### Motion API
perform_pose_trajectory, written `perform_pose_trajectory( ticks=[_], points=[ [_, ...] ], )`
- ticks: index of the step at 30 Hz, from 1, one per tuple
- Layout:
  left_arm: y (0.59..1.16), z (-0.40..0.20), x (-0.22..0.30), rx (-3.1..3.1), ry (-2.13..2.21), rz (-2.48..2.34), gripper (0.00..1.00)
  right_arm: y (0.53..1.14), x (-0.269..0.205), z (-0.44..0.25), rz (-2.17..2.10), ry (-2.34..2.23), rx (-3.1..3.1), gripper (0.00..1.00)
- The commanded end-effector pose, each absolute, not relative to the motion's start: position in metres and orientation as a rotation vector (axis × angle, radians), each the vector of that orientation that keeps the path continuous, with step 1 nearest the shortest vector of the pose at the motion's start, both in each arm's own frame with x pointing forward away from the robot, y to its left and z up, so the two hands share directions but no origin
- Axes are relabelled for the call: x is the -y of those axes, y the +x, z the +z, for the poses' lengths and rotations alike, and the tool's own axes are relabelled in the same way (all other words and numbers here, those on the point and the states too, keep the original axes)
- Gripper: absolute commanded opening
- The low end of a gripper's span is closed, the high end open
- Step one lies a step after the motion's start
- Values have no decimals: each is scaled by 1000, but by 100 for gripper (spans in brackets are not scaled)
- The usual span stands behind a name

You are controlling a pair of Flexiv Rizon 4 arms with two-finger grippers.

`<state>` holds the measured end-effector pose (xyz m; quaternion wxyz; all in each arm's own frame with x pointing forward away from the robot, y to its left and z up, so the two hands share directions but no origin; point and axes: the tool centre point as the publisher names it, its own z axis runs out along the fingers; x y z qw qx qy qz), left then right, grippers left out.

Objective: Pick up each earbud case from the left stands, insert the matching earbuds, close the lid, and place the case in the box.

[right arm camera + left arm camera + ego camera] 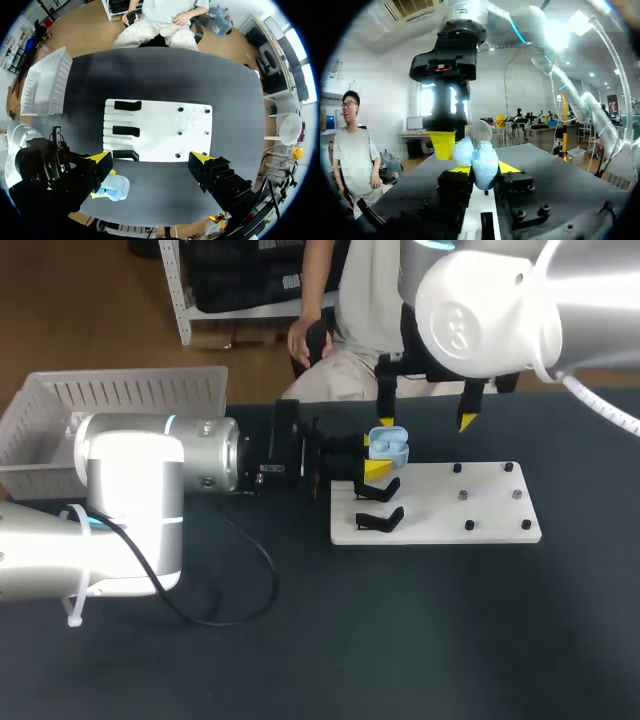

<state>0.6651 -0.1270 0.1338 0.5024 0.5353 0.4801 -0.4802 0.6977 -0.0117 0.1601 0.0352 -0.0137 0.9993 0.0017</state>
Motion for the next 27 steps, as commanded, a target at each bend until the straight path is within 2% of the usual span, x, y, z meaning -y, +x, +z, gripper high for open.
perform_pose_trajectory(
  ticks=[1, 12, 17, 23, 27],
  points=[
    [664, 133, 128, -1158, 1289, -1156, 0, 689, 11, 166, 22, -55, -3094, 100],
    [664, 133, 128, -1158, 1289, -1156, 0, 676, 14, 177, -3, -5, -3001, 100],
    [664, 133, 128, -1158, 1289, -1156, 0, 681, 33, 198, -11, 108, -2827, 100],
    [669, 142, 116, -1178, 1260, -1106, 0, 684, 79, 203, 40, 261, -2795, 100],
    [675, 151, 92, -1225, 1225, -1038, 0, 684, 79, 203, 40, 261, -2795, 100]
  ],
)
